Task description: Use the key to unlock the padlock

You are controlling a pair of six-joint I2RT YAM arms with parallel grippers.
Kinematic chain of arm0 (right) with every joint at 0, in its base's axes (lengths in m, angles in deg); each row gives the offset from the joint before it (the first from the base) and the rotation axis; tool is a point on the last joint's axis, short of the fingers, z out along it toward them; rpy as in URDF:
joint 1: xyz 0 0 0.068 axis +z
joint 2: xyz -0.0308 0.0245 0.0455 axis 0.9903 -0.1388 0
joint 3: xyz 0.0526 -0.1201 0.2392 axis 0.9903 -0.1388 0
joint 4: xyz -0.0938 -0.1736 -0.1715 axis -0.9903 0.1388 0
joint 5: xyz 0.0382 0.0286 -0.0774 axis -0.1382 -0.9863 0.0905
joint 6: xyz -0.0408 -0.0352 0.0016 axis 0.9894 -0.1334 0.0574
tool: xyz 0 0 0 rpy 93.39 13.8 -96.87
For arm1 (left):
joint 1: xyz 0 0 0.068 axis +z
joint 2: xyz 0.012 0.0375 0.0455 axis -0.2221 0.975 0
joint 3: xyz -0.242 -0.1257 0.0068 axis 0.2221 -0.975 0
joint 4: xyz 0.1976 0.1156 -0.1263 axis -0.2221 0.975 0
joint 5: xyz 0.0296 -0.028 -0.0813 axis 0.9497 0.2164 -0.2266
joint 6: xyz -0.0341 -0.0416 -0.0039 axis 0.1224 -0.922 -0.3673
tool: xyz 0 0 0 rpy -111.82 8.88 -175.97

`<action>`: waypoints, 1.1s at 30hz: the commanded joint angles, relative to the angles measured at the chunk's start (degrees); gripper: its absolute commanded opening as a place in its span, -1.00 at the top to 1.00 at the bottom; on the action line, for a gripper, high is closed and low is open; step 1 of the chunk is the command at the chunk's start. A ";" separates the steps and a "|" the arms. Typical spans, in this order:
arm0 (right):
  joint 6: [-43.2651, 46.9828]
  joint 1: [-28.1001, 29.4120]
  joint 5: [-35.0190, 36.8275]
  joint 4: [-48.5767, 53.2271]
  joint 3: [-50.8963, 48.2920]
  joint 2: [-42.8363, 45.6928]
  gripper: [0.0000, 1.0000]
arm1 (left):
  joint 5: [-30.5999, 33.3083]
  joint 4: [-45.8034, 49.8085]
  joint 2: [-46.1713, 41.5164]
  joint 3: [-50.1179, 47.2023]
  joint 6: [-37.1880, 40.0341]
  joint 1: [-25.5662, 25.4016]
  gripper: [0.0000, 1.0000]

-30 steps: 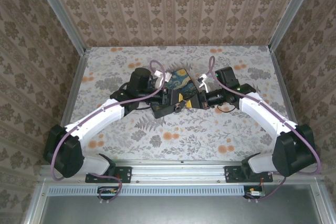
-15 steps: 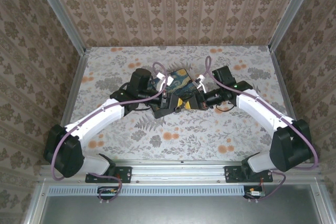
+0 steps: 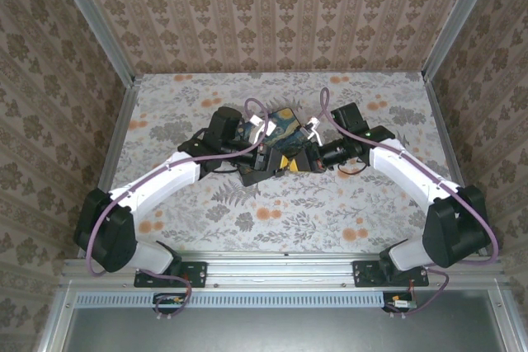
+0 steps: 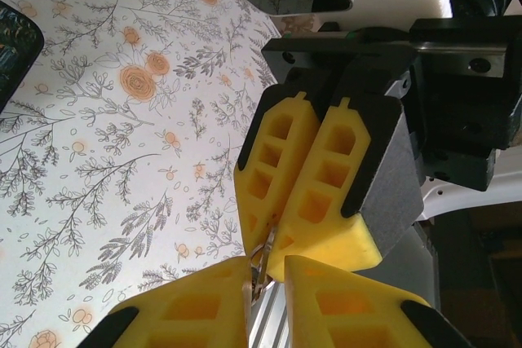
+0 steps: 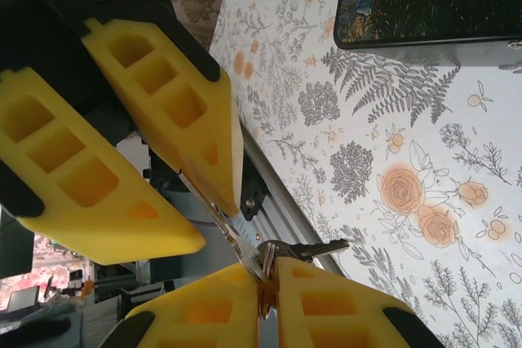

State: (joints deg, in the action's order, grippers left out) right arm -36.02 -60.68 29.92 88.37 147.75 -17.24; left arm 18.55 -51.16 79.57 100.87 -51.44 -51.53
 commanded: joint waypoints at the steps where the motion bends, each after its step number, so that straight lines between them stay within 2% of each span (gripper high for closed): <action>1: 2.03 0.48 -2.23 2.26 1.39 -0.84 0.77 | -1.17 0.52 1.07 2.01 1.91 -0.30 0.62; 8: 2.67 0.46 -2.29 2.69 1.48 -1.18 0.77 | -2.03 -0.59 1.76 1.55 2.10 -0.23 0.84; 11: 3.42 0.45 -2.28 3.28 1.57 -1.11 0.74 | -2.21 -1.45 1.74 1.24 1.85 -0.19 1.00; 13: 4.51 0.38 -2.42 4.12 1.66 -0.96 0.68 | -2.21 -2.43 1.73 0.94 0.96 -0.08 1.00; 15: 5.83 -0.04 -2.47 4.97 1.48 -0.30 0.54 | -2.02 -3.79 1.78 0.46 -0.51 0.26 1.00; 19: 8.34 -4.36 -2.00 5.71 -0.27 4.59 0.02 | -1.94 -5.94 1.22 -1.16 -2.82 1.14 1.00; 22: 5.23 -8.36 -2.70 -0.06 -3.07 7.68 -0.10 | -2.71 -6.52 0.78 -1.62 -3.49 1.39 1.00; 24: 1.49 -8.47 -2.89 -6.79 -4.19 8.20 -0.10 | -3.20 -8.67 0.52 -2.33 -5.41 1.36 1.00; 28: -8.39 -6.08 -3.12 -21.92 -6.41 6.85 0.13 | -3.95 -15.05 0.34 -4.22 -11.04 1.46 1.00; 33: -9.94 -3.83 -1.31 -28.26 -8.13 5.53 0.20 | -4.82 -19.83 -0.42 -5.55 -15.01 1.43 1.00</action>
State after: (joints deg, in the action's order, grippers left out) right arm -42.62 -65.20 28.65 68.05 140.91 -11.03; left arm 15.91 -65.37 80.95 96.04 -62.55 -50.51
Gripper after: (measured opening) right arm 0.404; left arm 0.048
